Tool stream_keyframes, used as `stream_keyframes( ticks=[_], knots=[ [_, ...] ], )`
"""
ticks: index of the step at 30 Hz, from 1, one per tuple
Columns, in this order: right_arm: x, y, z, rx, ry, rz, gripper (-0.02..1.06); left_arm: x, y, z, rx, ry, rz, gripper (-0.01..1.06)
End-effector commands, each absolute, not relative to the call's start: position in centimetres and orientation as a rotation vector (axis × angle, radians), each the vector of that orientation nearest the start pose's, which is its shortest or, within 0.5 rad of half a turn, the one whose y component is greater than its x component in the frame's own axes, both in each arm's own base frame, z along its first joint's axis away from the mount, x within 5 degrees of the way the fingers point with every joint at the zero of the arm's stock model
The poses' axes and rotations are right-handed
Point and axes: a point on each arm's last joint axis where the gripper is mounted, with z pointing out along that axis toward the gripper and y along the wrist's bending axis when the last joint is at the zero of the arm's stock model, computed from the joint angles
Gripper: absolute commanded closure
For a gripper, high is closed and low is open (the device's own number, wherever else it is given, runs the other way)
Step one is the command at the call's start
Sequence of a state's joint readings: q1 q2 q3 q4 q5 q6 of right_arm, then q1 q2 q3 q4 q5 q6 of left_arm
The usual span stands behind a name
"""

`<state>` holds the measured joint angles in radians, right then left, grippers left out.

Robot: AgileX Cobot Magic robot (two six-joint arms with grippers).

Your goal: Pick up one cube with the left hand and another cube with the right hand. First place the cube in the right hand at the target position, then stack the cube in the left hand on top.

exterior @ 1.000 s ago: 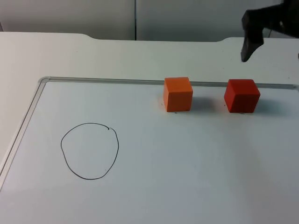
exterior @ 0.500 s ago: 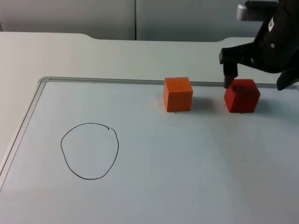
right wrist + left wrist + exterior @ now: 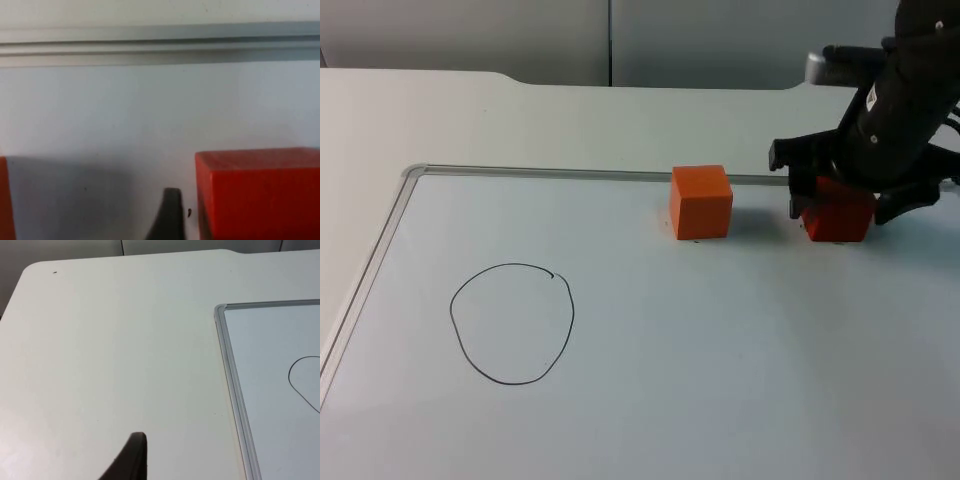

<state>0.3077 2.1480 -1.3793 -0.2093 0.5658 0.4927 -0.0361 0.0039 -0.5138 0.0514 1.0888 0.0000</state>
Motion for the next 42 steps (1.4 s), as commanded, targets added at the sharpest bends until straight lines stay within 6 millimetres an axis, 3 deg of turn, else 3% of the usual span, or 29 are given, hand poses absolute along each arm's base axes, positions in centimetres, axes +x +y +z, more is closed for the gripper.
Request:
stream_keyframes(
  ticks=[1, 2, 3, 7, 9, 13, 14, 16, 17, 18, 19, 20, 23, 24, 28, 35, 42],
  knots=[
    [41.0, 12.1, 11.3, 0.041, 2.776, 0.009, 0.45, -0.7, 0.4, 27.9, 0.040, 2.049, 0.035, 0.00],
    [41.0, 12.1, 11.3, 0.041, 2.776, 0.009, 0.61, -0.7, 0.4, 27.9, 0.040, 2.049, 0.035, 0.00],
    [41.0, 12.1, 11.3, 0.041, 2.776, 0.009, 0.61, -0.7, 0.4, 27.9, 0.040, 2.049, 0.035, 0.00],
    [41.0, 12.0, 12.9, 0.011, 2.738, -0.007, 1.04, -0.7, 0.4, 27.9, 0.040, 2.049, 0.035, 0.00],
    [41.0, 12.0, 13.5, 0.010, 2.724, -0.001, 1.05, -0.7, 0.4, 27.9, 0.040, 2.049, 0.035, 0.00],
    [40.5, 11.7, 18.5, -0.028, 2.619, 0.024, 1.05, -0.7, 0.4, 27.9, 0.040, 2.049, 0.035, 0.00],
    [40.5, 11.7, 18.5, -0.028, 2.619, 0.024, 1.05, -0.7, 0.4, 27.9, 0.040, 2.049, 0.035, 0.00],
    [39.7, 11.4, 22.4, -0.065, 2.541, 0.023, 1.05, -0.7, 0.4, 27.9, 0.040, 2.049, 0.035, 0.00],
    [38.7, 11.0, 25.4, -0.095, 2.485, 0.020, 1.05, -0.7, 0.4, 27.9, 0.040, 2.049, 0.035, 0.00],
    [38.3, 10.8, 26.6, -0.108, 2.461, 0.020, 1.05, -0.7, 0.4, 27.9, 0.040, 2.049, 0.035, 0.00],
    [38.3, 10.8, 26.6, -0.108, 2.461, 0.020, 1.05, -0.7, 0.4, 27.9, 0.040, 2.049, 0.035, 0.00],
    [36.7, 10.3, 30.2, -0.138, 2.382, 0.023, 1.05, -0.7, 0.4, 27.9, 0.040, 2.049, 0.035, 0.00],
    [32.8, 9.0, 36.8, -0.173, 2.218, 0.033, 1.05, -0.7, 0.4, 27.9, 0.040, 2.049, 0.035, 0.00],
    [32.8, 9.0, 36.8, -0.173, 2.218, 0.033, 1.05, -0.7, 0.4, 27.9, 0.040, 2.049, 0.035, 0.00],
    [26.6, 6.9, 43.5, -0.177, 2.035, 0.042, 1.05, -0.7, 0.4, 27.9, 0.040, 2.049, 0.035, 0.00],
    [20.4, 4.8, 47.6, -0.178, 1.903, 0.024, 1.05, -0.7, 0.4, 27.9, 0.040, 2.049, 0.035, 0.00],
    [19.5, 4.3, 47.9, -0.184, 1.905, -0.005, 1.05, -0.7, 0.5, 27.9, 0.034, 2.047, 0.047, 0.00]
  ],
)
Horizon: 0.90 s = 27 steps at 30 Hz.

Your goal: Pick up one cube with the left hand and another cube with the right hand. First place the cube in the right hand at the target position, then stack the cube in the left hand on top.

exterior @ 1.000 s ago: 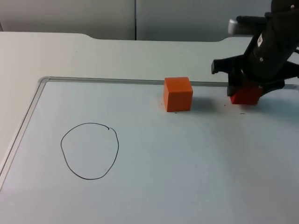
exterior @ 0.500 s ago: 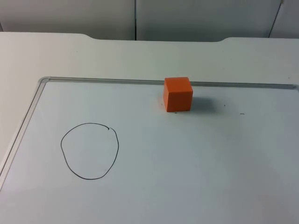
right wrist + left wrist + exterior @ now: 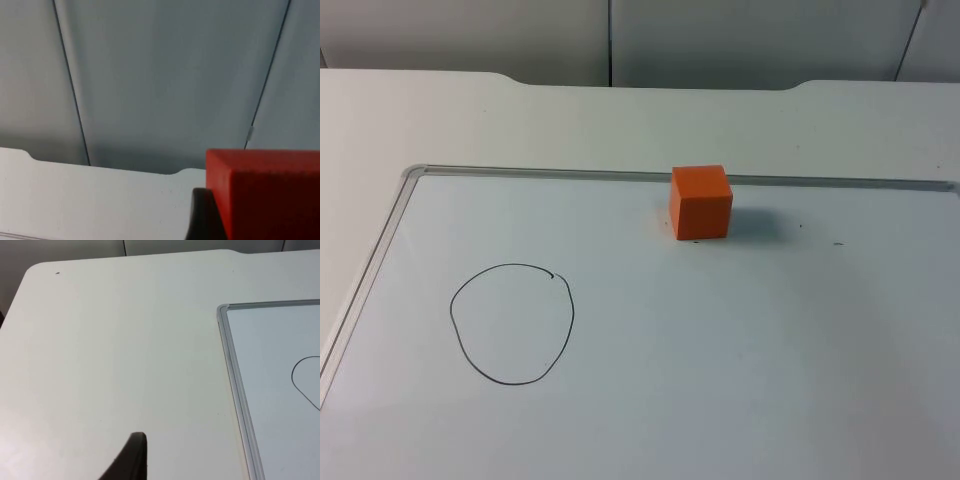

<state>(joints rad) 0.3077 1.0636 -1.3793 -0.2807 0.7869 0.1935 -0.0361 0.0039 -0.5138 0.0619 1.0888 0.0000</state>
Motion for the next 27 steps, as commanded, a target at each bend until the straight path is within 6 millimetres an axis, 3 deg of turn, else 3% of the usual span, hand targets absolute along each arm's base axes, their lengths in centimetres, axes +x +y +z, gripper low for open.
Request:
stream_keyframes(
  ticks=[1, 9, 21, 27],
  knots=[
    [19.5, 4.3, 47.8, -0.187, 1.918, -0.011, 1.05, -0.7, 0.5, 27.9, 0.034, 2.047, 0.047, 0.00],
    [19.4, 4.6, 47.7, -0.250, 1.919, -0.001, 1.05, -0.7, 0.5, 27.9, 0.034, 2.047, 0.047, 0.00],
    [19.1, 6.3, 47.8, -0.374, 1.896, 0.174, 1.05, -0.7, 0.5, 27.9, 0.032, 2.047, 0.044, 0.00],
    [18.9, 6.7, 47.8, -0.407, 1.889, 0.221, 1.05, 0.3, -0.6, 28.3, 0.081, 2.091, -0.097, 0.00]
  ],
)
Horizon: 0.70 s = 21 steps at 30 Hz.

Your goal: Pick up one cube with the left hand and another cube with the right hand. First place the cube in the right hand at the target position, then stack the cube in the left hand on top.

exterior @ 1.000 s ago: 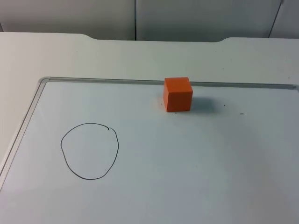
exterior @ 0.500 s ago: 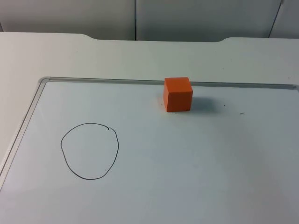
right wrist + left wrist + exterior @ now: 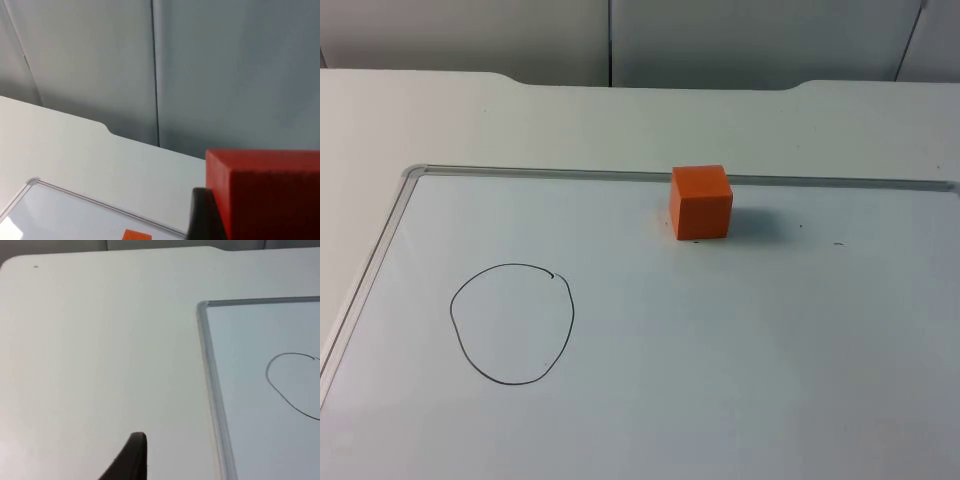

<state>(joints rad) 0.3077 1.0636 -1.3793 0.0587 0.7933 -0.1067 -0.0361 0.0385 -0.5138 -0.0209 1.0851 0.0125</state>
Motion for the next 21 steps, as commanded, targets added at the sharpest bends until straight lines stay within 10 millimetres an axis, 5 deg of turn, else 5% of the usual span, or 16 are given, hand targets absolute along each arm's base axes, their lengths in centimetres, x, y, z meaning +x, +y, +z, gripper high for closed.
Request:
stream_keyframes(
  ticks=[1, 8, 11, 16, 21],
  knots=[
    [18.9, 6.7, 47.8, -0.407, 1.889, 0.221, 1.05, 0.3, -0.6, 28.3, 0.081, 2.091, -0.097, 0.00],
    [18.9, 6.8, 47.8, -0.410, 1.888, 0.232, 1.05, 3.6, -3.2, 32.9, 0.205, 1.729, -0.391, 0.00],
    [18.9, 6.8, 47.8, -0.411, 1.890, 0.232, 1.05, 4.7, -3.5, 34.2, 0.263, 1.595, -0.379, 0.00],
    [18.9, 6.8, 47.7, -0.413, 1.896, 0.231, 1.05, 7.3, -3.3, 34.9, 0.297, 1.557, -0.293, 0.00],
    [18.9, 6.8, 47.7, -0.412, 1.902, 0.234, 1.05, 12.0, -3.8, 35.9, 0.372, 1.652, -0.285, 0.00]
  ],
)
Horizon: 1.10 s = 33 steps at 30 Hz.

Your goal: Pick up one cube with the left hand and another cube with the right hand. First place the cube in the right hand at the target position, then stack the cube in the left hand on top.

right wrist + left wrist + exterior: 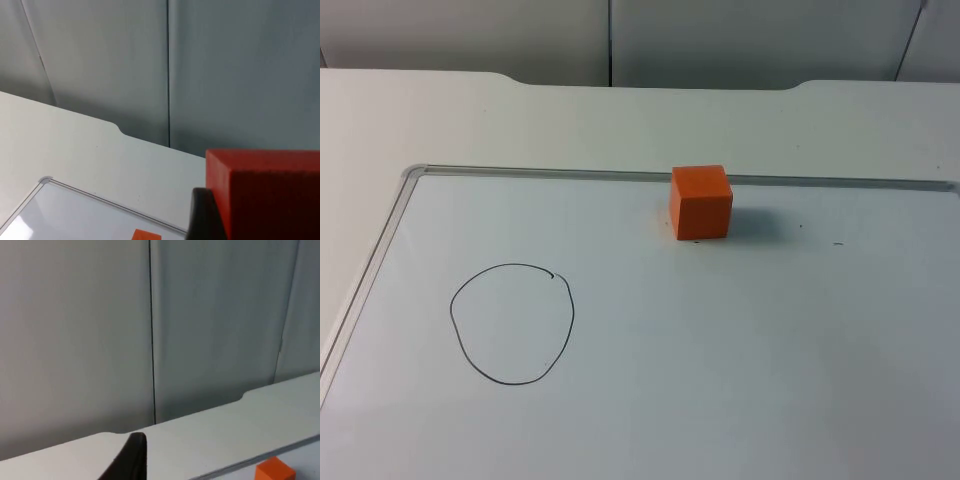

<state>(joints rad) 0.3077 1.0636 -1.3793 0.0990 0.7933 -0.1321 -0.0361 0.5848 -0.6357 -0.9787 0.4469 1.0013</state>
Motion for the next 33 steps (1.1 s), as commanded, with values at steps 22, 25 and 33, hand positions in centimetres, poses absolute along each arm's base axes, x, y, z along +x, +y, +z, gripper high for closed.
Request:
stream_keyframes(
  ticks=[22, 25, 33],
  knots=[
    [18.8, 6.8, 47.6, -0.396, 1.916, 0.253, 1.05, 37.1, -16.6, 31.9, 0.549, 2.077, -0.760, 0.00],
    [18.8, 6.8, 47.6, -0.395, 1.921, 0.254, 1.05, 38.4, -18.6, 30.2, 0.477, 2.216, -0.771, 0.00],
    [18.8, 6.8, 47.6, -0.388, 1.923, 0.259, 1.05, 41.6, -25.4, 23.7, 0.442, 2.585, -0.604, 0.01]
  ],
)
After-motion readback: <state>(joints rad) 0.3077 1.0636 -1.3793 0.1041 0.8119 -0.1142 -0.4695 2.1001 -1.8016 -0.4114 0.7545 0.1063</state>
